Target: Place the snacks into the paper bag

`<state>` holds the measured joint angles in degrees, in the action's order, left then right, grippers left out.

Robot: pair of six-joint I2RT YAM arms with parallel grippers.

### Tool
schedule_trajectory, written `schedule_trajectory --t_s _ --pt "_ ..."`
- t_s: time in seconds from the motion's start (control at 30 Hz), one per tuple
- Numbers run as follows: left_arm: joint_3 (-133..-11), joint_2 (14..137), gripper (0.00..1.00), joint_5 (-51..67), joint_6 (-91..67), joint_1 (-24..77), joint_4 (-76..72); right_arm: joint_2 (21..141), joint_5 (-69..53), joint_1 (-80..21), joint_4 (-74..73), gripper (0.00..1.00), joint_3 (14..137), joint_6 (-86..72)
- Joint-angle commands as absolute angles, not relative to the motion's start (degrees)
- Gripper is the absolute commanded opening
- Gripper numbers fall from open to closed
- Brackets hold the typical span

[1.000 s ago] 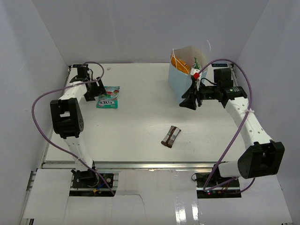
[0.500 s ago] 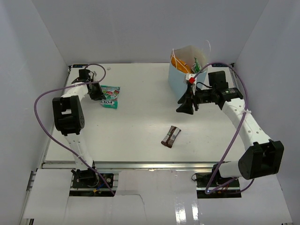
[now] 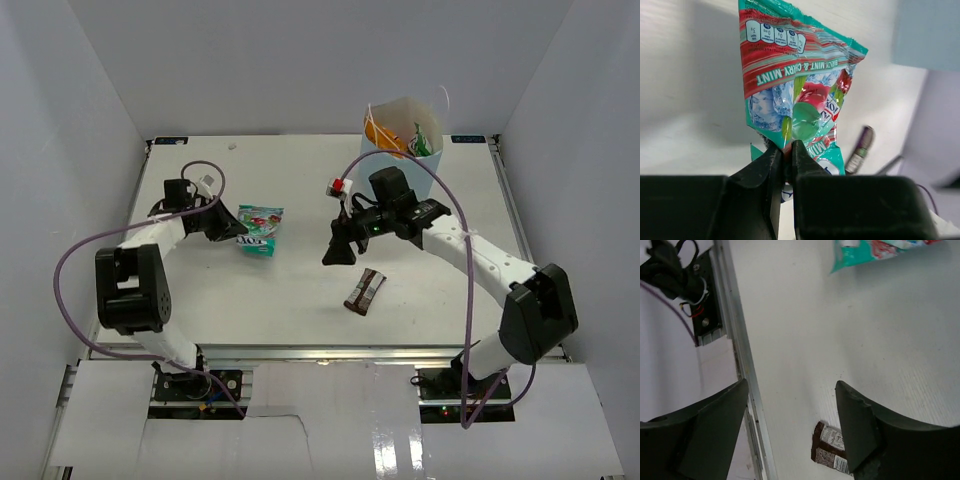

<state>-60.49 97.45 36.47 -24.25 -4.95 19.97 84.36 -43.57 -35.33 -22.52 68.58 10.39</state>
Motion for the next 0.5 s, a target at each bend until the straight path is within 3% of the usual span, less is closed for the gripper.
schedule_trajectory --t_s 0.0,0.1,0.23,0.47 --pt "-54.3 87.4 0.04 48.3 -32.9 -2.5 8.1 89.9 -35.3 -35.4 -11.3 0.78 70.1 -9.2" --pt "-46.9 80.3 0.05 48.2 -40.1 1.5 2.4 97.0 -36.5 -35.5 -8.1 0.84 73.2 -17.5" --pt "-41.1 73.2 0.05 46.8 -43.3 4.7 -1.0 99.5 -41.1 -35.7 -0.9 0.86 73.0 -30.4" --pt "-36.4 66.2 0.06 47.0 -47.1 6.5 -3.5 101.4 -42.2 -37.9 5.7 0.86 73.1 -37.2"
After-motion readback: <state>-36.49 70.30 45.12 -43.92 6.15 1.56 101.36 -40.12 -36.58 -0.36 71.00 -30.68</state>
